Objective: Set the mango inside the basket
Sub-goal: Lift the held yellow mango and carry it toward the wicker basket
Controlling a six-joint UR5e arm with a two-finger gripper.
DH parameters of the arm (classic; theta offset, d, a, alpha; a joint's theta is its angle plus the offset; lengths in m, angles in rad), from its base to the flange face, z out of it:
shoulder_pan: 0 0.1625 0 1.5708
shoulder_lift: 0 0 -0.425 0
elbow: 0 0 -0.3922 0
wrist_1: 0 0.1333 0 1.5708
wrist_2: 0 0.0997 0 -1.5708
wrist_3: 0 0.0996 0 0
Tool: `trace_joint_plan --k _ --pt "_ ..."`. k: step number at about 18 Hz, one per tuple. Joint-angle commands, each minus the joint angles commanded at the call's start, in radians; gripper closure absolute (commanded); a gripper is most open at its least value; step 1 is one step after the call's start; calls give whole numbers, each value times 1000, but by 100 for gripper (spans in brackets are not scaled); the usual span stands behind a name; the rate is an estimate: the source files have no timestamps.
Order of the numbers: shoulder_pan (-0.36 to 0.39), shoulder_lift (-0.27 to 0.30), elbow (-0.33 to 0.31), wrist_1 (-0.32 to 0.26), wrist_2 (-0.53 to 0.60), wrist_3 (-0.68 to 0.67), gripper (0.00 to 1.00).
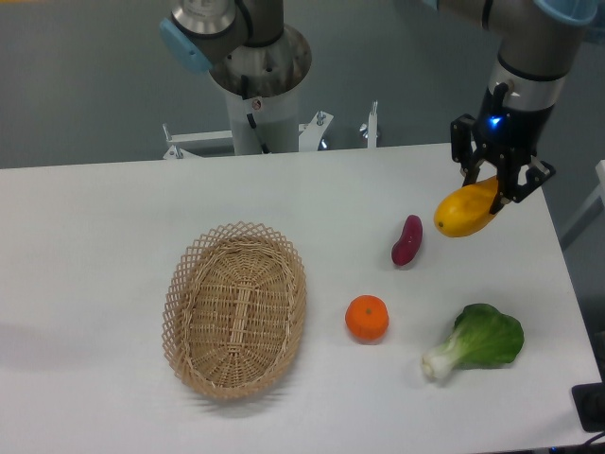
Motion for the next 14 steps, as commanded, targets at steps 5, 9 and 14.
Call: trace_joint_plan --k 5,9,14 --pt "-9 8 -18 0 -3 -14 63" --pt "-49 37 -61 0 0 -102 63" --pt "-156 54 -84 21 2 -289 63"
